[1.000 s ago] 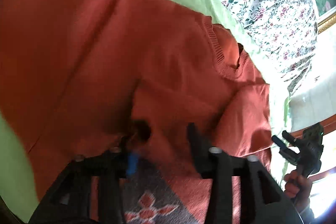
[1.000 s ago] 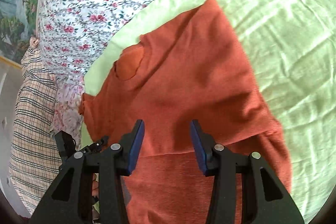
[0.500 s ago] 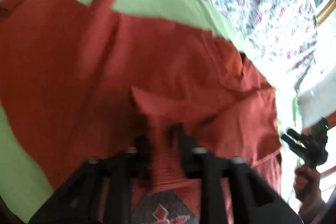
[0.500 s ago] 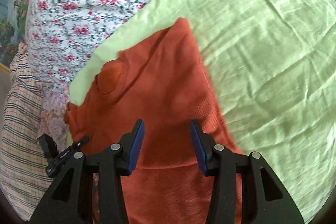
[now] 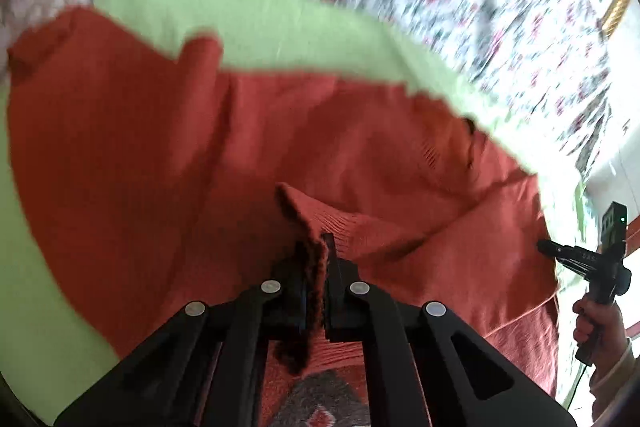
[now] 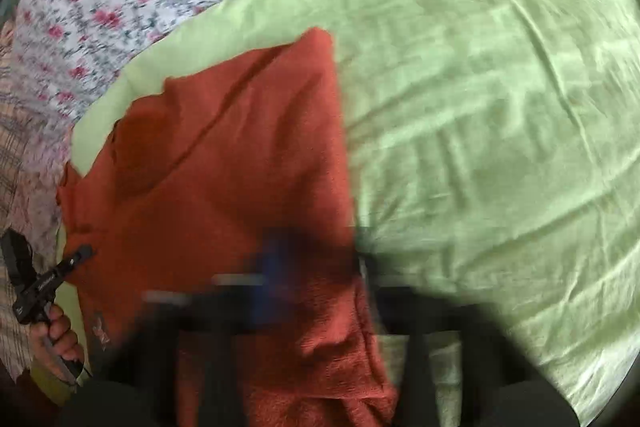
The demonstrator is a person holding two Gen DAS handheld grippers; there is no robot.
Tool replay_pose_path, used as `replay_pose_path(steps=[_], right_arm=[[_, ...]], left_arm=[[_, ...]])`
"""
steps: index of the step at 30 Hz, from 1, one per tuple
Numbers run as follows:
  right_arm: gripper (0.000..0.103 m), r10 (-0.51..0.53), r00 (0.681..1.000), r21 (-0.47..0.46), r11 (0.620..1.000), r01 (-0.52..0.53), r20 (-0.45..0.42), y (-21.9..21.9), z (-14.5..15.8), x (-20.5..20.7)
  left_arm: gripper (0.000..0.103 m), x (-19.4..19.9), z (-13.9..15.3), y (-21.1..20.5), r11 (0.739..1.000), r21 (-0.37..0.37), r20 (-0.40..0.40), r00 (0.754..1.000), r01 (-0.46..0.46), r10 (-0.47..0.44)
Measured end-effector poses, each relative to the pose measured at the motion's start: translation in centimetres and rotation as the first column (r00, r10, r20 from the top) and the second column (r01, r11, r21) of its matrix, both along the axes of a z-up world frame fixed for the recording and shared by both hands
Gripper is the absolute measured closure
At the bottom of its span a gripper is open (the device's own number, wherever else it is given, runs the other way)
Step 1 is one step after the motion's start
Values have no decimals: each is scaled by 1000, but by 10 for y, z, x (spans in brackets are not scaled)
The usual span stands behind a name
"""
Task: Fold small clothes
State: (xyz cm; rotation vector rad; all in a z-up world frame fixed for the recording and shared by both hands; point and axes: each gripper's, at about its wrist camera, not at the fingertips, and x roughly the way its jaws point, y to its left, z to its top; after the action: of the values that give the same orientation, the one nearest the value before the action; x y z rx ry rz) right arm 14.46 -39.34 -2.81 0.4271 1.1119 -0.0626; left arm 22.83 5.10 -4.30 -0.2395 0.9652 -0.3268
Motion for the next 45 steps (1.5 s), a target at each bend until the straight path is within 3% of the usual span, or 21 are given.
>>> replay_pose_path(steps=[3,8,11,12,14,15,16,17,18,21,23,26,30,35,40,45], right_arm=[[92,-28,997,-21,999,30,78,-7,21,-9],[92,-57,998,2,998,57,21,-16,-2,-10],[89,-75,997,9,997,75,3,-14,3,-10],[88,-76,997,-1,997,76,-1,-13,6,-11],[74,-77,997,-30,997,77,-12,-10,15,-16],[70,-79,997,-31,996,79,-7,-10,18,-19],[64,-77,997,-21,997,77,16,-7,24,-24],[61,-69,997,-16,997,69,33,-2,29,-25],[60,-56,997,-19,998,57,47,6,33,-26],[59,-11,998,24,1000,10,66,21,33,-29],[57,39,999,45,998,-40,25,35,21,-25],[57,58,996,-2,998,-59,-70,42,0,-25],[53,61,998,17,998,-61,-32,51,14,-31],[46,152,988,32,988,-152,-15,84,24,-42],[45,206,978,49,977,-205,-16,115,24,-45],[45,254,967,55,966,-252,-23,135,26,-42]], left_arm=[[100,2,3,-9,999,42,31,999,-21,20],[100,1,-15,-2,993,77,-7,996,-91,91],[99,0,-19,-5,993,82,-26,996,-81,83],[96,1,-21,-4,995,75,-51,996,-68,72],[69,6,-29,-2,999,12,-129,991,-44,45],[67,6,-30,-2,999,-5,-139,989,-41,40],[72,5,-30,-4,999,5,-132,991,-36,36],[90,2,-28,-8,999,44,-114,993,-28,33],[98,0,-26,-11,995,93,-92,995,-27,35],[98,-5,-24,-6,988,138,-63,995,-67,76],[98,-5,-29,0,982,171,-79,993,-78,92],[97,-13,-22,11,991,125,-88,994,-54,65],[85,-26,-3,34,995,73,-58,996,-62,66],[65,-18,-1,80,981,51,-69,979,-187,190],[45,3,-5,135,939,78,-69,937,-336,341],[40,34,-19,196,890,54,-103,884,-453,456]])
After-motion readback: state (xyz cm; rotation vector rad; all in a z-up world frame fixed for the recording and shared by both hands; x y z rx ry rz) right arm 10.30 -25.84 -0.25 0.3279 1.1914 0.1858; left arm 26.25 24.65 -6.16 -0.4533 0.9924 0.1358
